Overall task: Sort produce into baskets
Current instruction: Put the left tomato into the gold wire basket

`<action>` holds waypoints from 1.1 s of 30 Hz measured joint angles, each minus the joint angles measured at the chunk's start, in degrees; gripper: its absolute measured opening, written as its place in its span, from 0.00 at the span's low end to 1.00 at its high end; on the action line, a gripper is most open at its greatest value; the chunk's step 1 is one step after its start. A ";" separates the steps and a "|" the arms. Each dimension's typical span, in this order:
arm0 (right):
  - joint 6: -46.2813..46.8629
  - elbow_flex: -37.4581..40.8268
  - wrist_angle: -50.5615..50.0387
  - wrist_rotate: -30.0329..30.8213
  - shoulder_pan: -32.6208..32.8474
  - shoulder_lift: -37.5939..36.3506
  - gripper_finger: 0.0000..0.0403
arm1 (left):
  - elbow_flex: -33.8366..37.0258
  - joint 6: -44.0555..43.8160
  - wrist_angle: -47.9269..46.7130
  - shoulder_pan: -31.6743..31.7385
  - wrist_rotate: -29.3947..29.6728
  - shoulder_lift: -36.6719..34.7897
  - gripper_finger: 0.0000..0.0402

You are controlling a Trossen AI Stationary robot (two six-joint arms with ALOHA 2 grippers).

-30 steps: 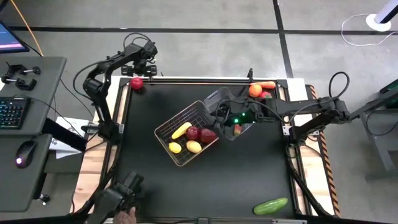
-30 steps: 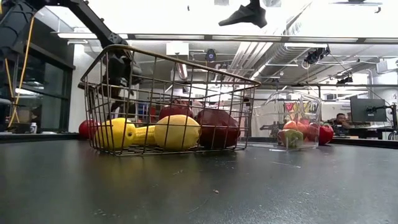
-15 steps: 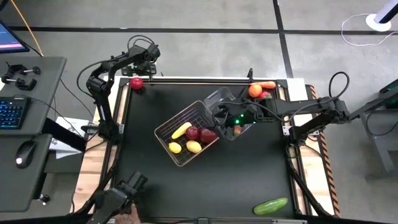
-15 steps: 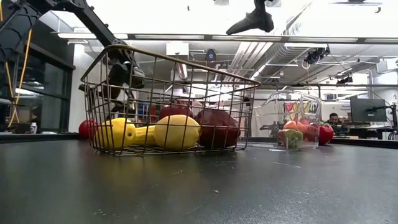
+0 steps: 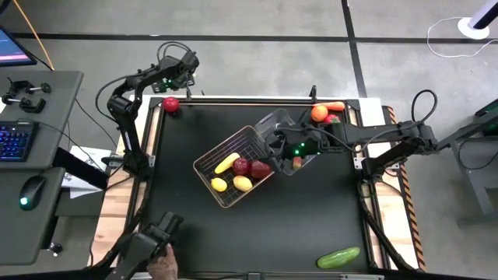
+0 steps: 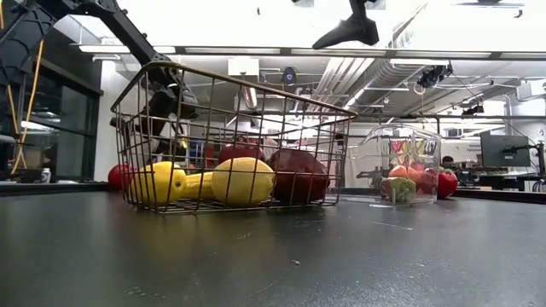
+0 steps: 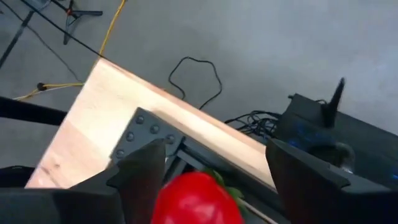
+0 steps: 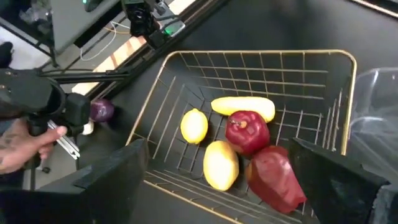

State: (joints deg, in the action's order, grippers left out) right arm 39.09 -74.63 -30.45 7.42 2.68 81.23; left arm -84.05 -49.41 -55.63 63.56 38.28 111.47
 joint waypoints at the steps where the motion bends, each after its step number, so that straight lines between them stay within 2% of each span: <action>1: 0.60 0.00 -0.52 -0.02 0.00 0.00 0.93 | -0.04 0.00 0.25 -0.10 0.00 0.13 0.64; 4: 2.30 0.02 -1.78 -0.02 0.00 0.00 0.93 | -0.02 0.83 0.08 -0.17 -0.16 0.63 0.53; 7: 3.13 0.02 -2.80 -0.02 0.00 0.00 0.93 | -0.01 1.89 -1.28 -0.15 -0.74 1.54 0.34; 10: 3.34 0.02 -3.13 -0.02 0.00 0.02 0.93 | 0.72 1.54 -1.74 -0.64 -0.59 1.87 0.11; 12: 4.17 0.02 -3.19 -0.04 0.00 0.02 0.93 | 1.67 1.61 -1.54 -1.12 -0.05 1.89 0.03; 23: 4.57 0.02 -3.22 0.03 2.06 0.02 0.93 | 6.72 8.06 -0.84 -2.86 4.52 1.94 0.00; 33: 4.53 0.02 -3.22 1.51 3.37 0.02 0.93 | 11.20 1.89 -6.72 -6.40 -2.76 1.89 0.00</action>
State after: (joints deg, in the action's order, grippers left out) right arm 43.62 -74.61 -33.67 8.93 6.05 81.25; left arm -72.85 -47.52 -62.36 57.16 35.53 113.36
